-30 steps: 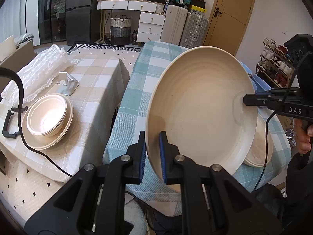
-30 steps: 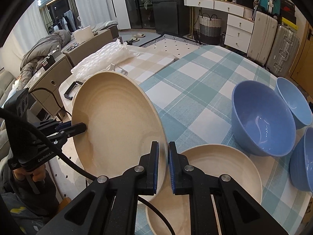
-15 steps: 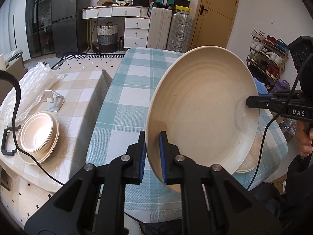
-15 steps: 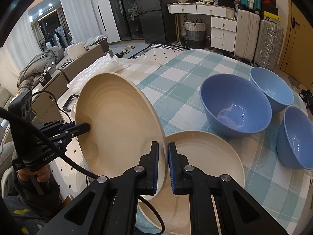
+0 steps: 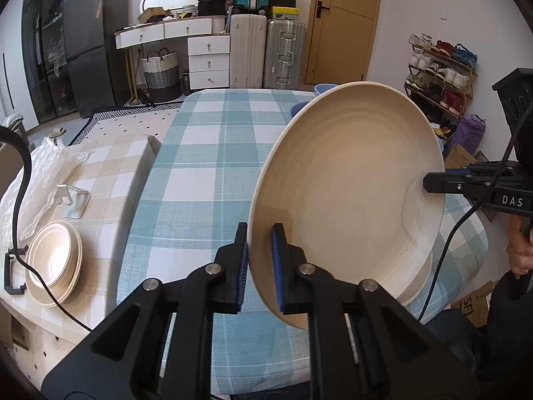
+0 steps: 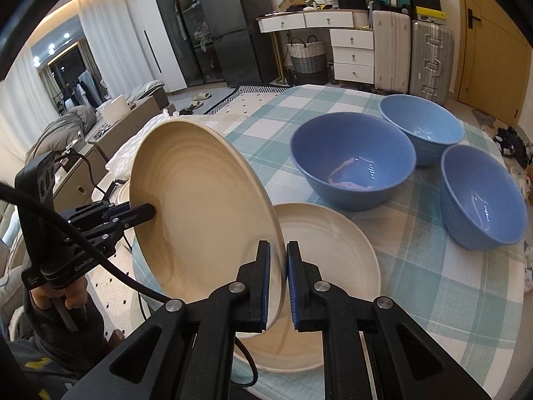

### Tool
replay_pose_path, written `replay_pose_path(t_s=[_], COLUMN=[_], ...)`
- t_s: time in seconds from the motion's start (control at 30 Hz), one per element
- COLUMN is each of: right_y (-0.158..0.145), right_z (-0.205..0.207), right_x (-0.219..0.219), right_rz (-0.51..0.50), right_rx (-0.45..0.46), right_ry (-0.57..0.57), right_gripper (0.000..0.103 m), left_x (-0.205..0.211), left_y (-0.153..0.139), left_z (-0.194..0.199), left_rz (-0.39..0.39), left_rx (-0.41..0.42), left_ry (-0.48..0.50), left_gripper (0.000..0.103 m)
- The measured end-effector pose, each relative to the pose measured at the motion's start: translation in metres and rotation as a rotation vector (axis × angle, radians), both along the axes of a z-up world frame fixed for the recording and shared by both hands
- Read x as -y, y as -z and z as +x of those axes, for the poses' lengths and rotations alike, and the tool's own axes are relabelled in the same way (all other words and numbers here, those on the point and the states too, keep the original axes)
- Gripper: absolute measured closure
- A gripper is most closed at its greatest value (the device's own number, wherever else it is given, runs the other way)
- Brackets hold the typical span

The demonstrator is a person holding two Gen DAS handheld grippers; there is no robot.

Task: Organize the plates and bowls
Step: 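Carry the tilted cream plate with both grippers toward the cream plate by the blue bowls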

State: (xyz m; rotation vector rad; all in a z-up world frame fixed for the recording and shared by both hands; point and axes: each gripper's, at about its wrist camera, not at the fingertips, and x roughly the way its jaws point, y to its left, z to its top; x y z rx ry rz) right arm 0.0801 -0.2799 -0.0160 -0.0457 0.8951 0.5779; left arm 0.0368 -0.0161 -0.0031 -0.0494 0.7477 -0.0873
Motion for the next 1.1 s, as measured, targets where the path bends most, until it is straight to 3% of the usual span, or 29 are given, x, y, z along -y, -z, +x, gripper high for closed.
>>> replay_pose_path(t_s=[0.57,1.1], right_y=[0.012,0.037], right_z=[-0.007,0.013], right_x=[0.056,0.063], right_rz=[0.05,0.012], right_rx=[-0.03,-0.092], right_ry=[0.1,0.137], right_gripper=[0.093,0.093], left_x=[0.06,0.067], left_y=[0.004,0.029], left_z=[0.034,0.069], left_rz=[0.047,0.052], left_rx=[-0.037,-0.104], left_ry=[0.084,0.11], left_gripper=[0.092,0.091])
